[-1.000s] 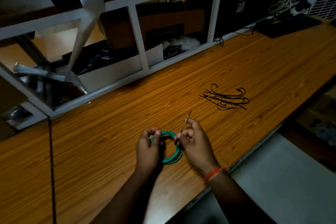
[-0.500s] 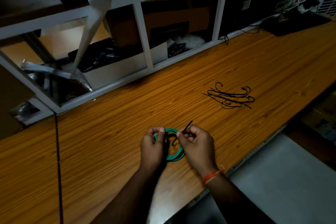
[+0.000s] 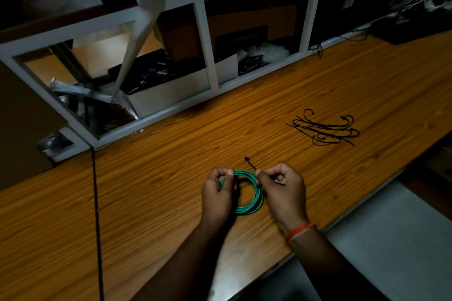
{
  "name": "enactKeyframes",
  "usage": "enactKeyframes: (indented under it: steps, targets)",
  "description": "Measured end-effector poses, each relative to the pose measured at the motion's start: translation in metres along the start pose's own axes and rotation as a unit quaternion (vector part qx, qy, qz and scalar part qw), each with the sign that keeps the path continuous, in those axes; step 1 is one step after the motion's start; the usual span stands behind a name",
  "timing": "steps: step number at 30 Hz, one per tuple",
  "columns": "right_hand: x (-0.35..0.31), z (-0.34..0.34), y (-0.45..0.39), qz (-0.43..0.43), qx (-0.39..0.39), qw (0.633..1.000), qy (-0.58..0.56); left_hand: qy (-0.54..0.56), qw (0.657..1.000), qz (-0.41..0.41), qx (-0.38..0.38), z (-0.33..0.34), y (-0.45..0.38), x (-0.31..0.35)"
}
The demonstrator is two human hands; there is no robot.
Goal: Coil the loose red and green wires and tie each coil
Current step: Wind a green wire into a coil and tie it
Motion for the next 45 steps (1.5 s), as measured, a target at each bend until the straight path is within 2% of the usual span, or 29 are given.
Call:
enactKeyframes:
  steps: [3, 7, 11, 14, 20, 23, 25, 30, 34, 37, 45]
  targets:
    - [0.005, 0.012, -0.012, 0.031, -0.028, 0.998, -0.040, 0.026, 1.000, -0.010, -0.011, 0.000, 0.001, -0.001]
    - [0.005, 0.024, -0.027, 0.021, -0.074, 0.997, -0.023, 0.090, 0.995, -0.025, -0.042, 0.003, 0.004, 0.000]
    - [0.006, 0.032, -0.032, 0.075, -0.148, 0.979, -0.121, 0.130, 0.988, -0.051, -0.066, 0.006, 0.007, 0.002]
    - [0.012, 0.032, -0.037, 0.087, -0.168, 0.974, -0.129, 0.150, 0.984, -0.069, -0.074, 0.007, 0.009, 0.005]
    - [0.020, 0.029, -0.048, 0.018, -0.103, 0.994, 0.027, 0.177, 0.975, -0.089, -0.099, 0.009, 0.011, 0.010]
    - [0.025, 0.021, -0.050, 0.025, -0.035, 0.996, 0.073, 0.183, 0.973, -0.097, -0.106, 0.010, 0.011, 0.010]
    - [0.028, 0.023, -0.050, 0.047, -0.031, 0.996, 0.063, 0.184, 0.973, -0.098, -0.101, 0.009, 0.010, 0.010]
    - [0.029, 0.050, -0.032, 0.134, -0.167, 0.977, -0.013, 0.169, 0.978, -0.086, -0.081, 0.008, 0.011, 0.012]
    - [0.019, 0.056, -0.021, 0.198, -0.232, 0.948, -0.092, 0.187, 0.977, -0.079, -0.071, 0.012, 0.012, 0.013]
    - [0.013, 0.059, -0.014, 0.181, -0.280, 0.936, -0.110, 0.188, 0.976, -0.091, -0.065, 0.012, 0.009, 0.012]
    - [0.014, 0.056, -0.008, 0.089, -0.336, 0.935, -0.071, 0.151, 0.977, -0.129, -0.081, 0.014, 0.002, 0.006]
Point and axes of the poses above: each hand's wrist, its own y-axis away from the middle knuckle, its own z-axis out of the palm, x = y × z, the point moved 8 cm from there along -y, towards the middle knuckle, and after that the axes turned 5 degrees about y, right-handed, at the moved point
